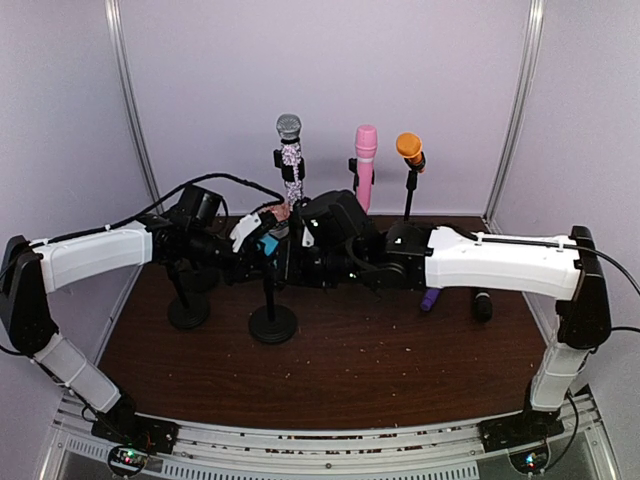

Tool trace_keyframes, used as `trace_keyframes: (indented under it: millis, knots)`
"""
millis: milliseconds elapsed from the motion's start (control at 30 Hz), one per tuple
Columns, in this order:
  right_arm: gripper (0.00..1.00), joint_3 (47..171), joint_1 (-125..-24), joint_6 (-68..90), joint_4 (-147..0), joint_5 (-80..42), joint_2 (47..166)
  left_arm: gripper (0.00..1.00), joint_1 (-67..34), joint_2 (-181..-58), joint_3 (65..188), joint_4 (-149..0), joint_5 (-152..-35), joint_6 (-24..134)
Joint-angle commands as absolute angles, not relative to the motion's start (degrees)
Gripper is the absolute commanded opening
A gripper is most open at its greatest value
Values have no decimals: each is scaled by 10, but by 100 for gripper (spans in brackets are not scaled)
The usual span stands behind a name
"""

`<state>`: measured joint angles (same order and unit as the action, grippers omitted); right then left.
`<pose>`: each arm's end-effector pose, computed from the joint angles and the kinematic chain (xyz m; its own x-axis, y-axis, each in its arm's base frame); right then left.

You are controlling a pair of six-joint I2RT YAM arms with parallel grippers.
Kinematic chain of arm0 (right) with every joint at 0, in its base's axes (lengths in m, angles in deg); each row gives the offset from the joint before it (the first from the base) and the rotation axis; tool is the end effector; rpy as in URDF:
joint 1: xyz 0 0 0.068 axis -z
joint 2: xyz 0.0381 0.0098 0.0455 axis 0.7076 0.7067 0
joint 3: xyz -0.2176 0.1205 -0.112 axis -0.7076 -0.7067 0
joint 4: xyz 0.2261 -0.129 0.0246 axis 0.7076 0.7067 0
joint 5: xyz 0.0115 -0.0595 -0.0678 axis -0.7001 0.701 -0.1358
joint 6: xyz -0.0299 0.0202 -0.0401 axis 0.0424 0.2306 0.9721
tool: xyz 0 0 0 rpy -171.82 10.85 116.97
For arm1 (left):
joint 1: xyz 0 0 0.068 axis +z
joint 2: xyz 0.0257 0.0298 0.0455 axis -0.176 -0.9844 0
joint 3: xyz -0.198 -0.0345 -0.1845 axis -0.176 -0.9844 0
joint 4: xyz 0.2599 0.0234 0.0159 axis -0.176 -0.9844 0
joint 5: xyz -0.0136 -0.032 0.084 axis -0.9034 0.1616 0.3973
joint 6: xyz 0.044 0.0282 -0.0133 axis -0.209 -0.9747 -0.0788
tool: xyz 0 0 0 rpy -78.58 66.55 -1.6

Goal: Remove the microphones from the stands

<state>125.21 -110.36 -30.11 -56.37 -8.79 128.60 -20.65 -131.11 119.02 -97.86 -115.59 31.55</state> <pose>0.1806 0.3895 0.3264 -0.8010 0.0386 -0.5975 -0.4445 0.6302 0.6366 0.2749 -0.1849 0.2680 -0.4204 0.4577 -0.7835 0.8636 0.4666 -0.1908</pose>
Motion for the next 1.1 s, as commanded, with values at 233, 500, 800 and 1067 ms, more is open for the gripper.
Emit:
trace_keyframes:
  millis: [233, 500, 800, 1067]
  knots:
    - [0, 1144, -1120, -293, -563, -102, 1159, 0, -81, -1316, 1189, -915, -1115, 274]
    - [0, 1070, -1124, -301, -545, -72, 1088, 0, -21, -1355, 1206, -876, -1089, 237]
    - [0, 1047, -1127, -291, -500, -39, 1042, 0, 11, -1362, 1180, -835, -1086, 231]
    - [0, 936, -1080, -329, -422, 77, 963, 12, 16, -1369, 1208, -833, -1132, 229]
